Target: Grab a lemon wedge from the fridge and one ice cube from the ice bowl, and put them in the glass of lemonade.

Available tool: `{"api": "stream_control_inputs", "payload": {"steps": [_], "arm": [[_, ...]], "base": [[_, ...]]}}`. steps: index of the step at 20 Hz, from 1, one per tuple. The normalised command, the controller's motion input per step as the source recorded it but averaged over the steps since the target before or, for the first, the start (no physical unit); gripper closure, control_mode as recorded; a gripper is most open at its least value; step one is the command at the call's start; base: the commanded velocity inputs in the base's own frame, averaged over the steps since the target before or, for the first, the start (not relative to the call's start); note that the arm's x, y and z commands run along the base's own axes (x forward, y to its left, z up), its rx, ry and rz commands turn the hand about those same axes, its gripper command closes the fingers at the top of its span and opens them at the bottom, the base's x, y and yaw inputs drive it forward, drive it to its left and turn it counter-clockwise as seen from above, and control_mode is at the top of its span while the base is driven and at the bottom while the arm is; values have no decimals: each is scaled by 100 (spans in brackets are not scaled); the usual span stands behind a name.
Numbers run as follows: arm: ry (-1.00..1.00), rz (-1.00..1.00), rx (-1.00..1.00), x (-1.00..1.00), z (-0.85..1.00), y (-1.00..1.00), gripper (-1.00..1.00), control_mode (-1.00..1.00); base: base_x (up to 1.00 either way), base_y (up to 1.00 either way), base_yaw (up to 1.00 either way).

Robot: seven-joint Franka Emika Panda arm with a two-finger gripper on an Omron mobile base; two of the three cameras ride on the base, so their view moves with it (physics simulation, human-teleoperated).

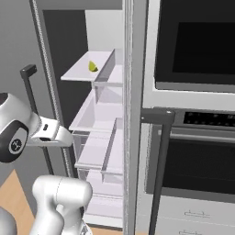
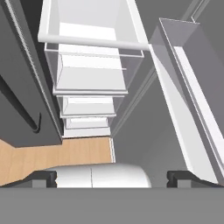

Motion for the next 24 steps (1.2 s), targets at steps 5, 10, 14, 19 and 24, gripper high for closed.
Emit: {"api": "stream_control_inputs", "payload": {"steps": [5, 10, 14, 19, 24], "arm": [[0, 0, 0, 0, 0, 0, -100, 100], [0, 0, 0, 0, 0, 0, -100, 100], [0, 0, 0, 0, 0, 0, -100, 100], [-1, 0, 0, 0, 0, 0, -100, -100], [-7, 0, 0, 0, -2, 5, -100, -100]], "base": [[36, -22, 0], [38, -25, 0], [14, -13, 0], [0, 0, 0], [0, 0, 0]]}}
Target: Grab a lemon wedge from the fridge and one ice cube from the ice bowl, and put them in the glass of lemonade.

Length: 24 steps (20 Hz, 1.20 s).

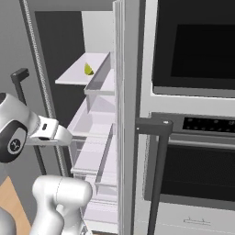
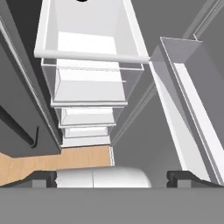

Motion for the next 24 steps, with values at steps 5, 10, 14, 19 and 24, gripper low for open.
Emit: {"api": "stream_control_inputs", "payload": {"steps": [5, 10, 14, 19, 24], "arm": [[-32, 6, 0, 0, 7, 14, -100, -100], [-40, 8, 0, 0, 19, 10, -100, -100], [-17, 3, 9, 0, 38, 0, -100, -100], [-2, 9, 17, 0, 62, 1, -100, -100], [0, 7, 1, 5, 46, 10, -100, -100]], "base": [[0, 0, 0], [0, 0, 0], [0, 0, 0], [0, 0, 0], [0, 0, 0]]}}
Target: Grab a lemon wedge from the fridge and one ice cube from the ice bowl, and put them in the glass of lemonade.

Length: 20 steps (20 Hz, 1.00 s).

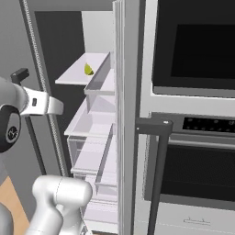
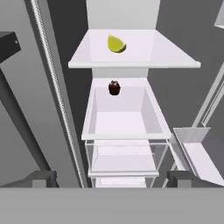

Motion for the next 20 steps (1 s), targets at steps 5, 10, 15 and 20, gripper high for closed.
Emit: {"api": "stream_control_inputs", "payload": {"steps": [5, 10, 15, 20], "arm": [[0, 5, -1, 4, 13, 3, -100, -100], [0, 0, 0, 28, 0, -2, -100, -100], [0, 0, 0, 44, 2, -1, -100, -100], [0, 0, 0, 37, 5, -10, -100, -100]], "base": [[0, 0, 0], [0, 0, 0], [0, 0, 0], [0, 0, 0]]}}
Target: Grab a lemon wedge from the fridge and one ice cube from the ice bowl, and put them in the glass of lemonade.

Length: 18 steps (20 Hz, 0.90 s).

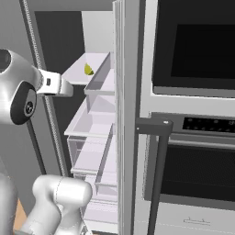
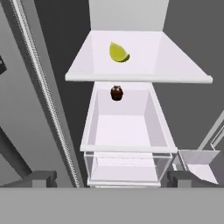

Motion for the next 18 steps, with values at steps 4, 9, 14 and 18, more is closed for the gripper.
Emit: {"api": "stream_control_inputs", "payload": {"steps": [4, 9, 14, 18], "arm": [[0, 2, 0, 28, 8, -12, -100, -100], [0, 4, -2, 45, 0, 0, -100, -100], [0, 5, -3, 43, 3, -2, -100, -100], [0, 5, -3, 40, 1, -4, -100, -100]], "base": [[0, 0, 0], [0, 0, 0], [0, 0, 0], [0, 0, 0]]}}
